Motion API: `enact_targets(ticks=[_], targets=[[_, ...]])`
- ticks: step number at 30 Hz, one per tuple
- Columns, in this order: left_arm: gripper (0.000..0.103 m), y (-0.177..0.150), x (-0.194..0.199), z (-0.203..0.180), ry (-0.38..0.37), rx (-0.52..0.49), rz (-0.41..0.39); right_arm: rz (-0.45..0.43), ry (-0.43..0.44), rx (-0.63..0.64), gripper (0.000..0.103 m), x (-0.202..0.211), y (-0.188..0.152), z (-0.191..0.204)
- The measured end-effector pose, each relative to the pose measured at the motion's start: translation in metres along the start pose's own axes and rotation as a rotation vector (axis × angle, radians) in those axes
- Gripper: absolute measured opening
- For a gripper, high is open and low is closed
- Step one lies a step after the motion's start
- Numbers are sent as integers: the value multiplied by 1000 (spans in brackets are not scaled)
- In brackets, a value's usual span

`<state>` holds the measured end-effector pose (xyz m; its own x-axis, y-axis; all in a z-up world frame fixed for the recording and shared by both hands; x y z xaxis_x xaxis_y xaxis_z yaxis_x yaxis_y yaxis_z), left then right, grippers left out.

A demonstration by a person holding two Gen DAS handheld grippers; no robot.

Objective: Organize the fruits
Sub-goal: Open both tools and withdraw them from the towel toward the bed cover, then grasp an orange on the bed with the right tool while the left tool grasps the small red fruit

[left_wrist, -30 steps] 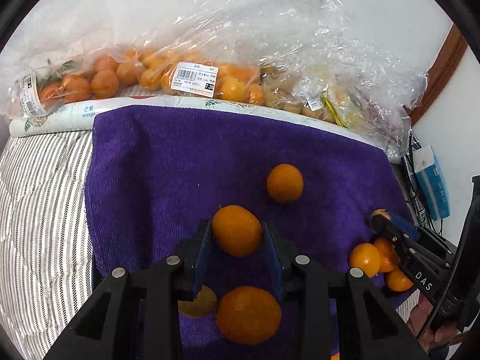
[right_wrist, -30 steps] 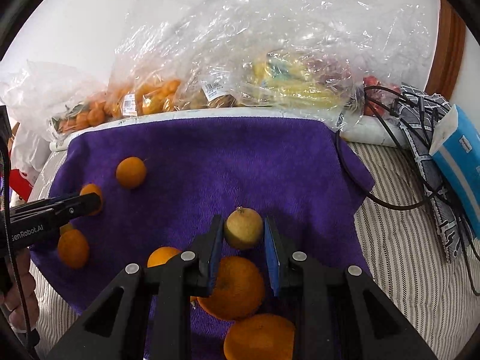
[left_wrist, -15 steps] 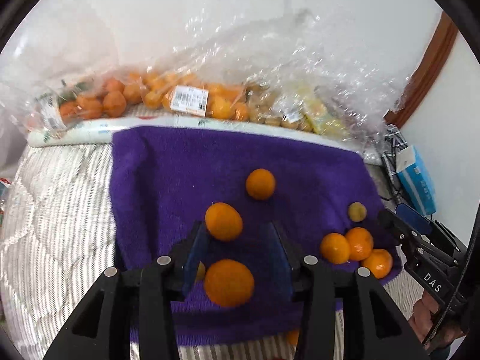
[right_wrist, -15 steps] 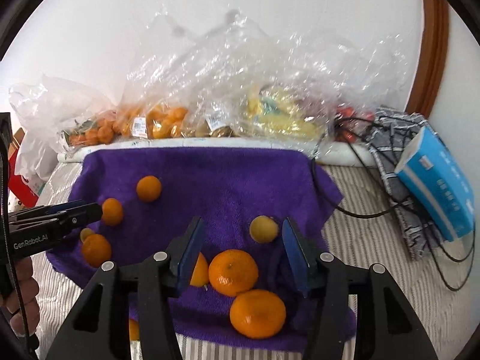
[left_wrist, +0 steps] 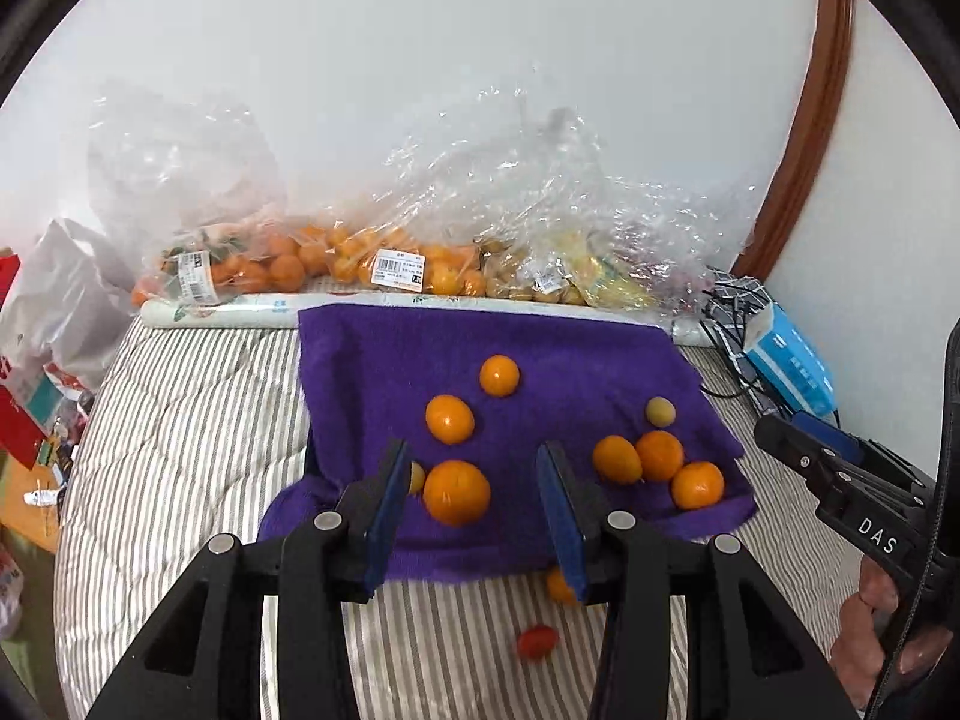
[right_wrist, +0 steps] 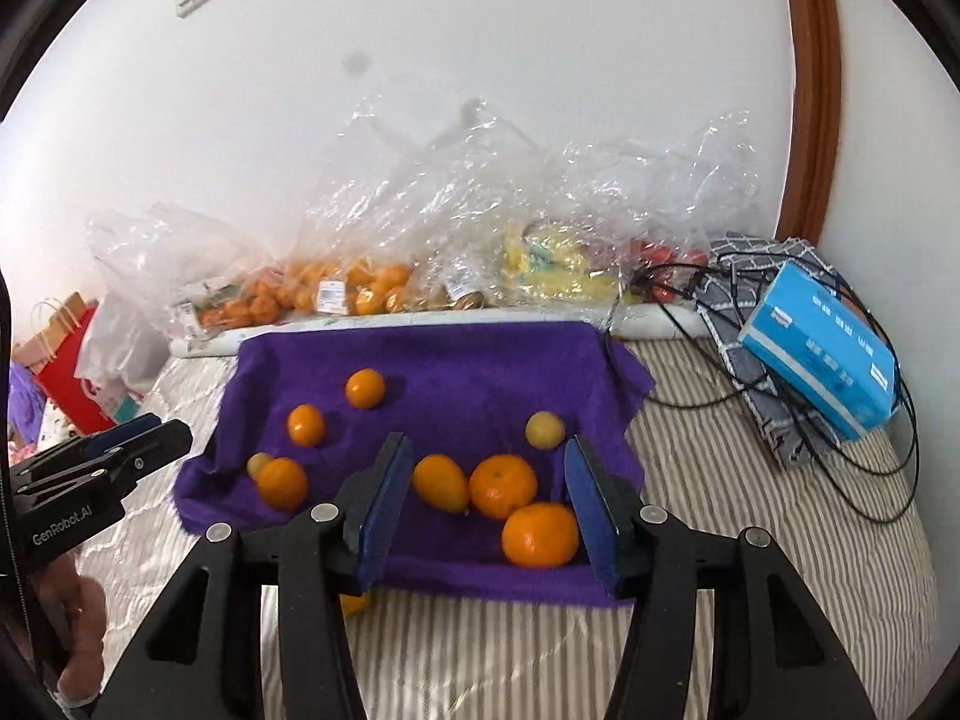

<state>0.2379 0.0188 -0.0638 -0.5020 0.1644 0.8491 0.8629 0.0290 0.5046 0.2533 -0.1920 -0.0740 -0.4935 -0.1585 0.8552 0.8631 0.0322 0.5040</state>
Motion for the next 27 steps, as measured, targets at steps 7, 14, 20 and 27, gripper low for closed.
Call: enact_targets(ticks=[7, 14, 20, 27], targets=[[41, -23, 17, 4, -15, -8, -1, 47, -4, 13, 42, 10, -24, 13], [41, -40, 26, 14, 2, -17, -15, 75, -27, 26, 42, 10, -46, 19], [41, -53, 21, 40, 4, 36, -3, 90, -29, 45, 33, -1, -58, 30], [41, -62, 2, 70, -2, 91, 43, 170, 2, 98, 29, -42, -73, 56]])
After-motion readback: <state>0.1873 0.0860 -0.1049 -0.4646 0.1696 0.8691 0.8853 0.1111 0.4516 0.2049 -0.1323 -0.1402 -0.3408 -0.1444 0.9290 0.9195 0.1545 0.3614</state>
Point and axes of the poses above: each gripper's, at about its wrist camera, not at the fingertips, and x roughly against the way its jaws point, z to its left, y to its top, the point moved 3 cm from there along -x, roughly the way its jaws point, and after that the axes turned 13 degrees about z, right-handed, at the moved point
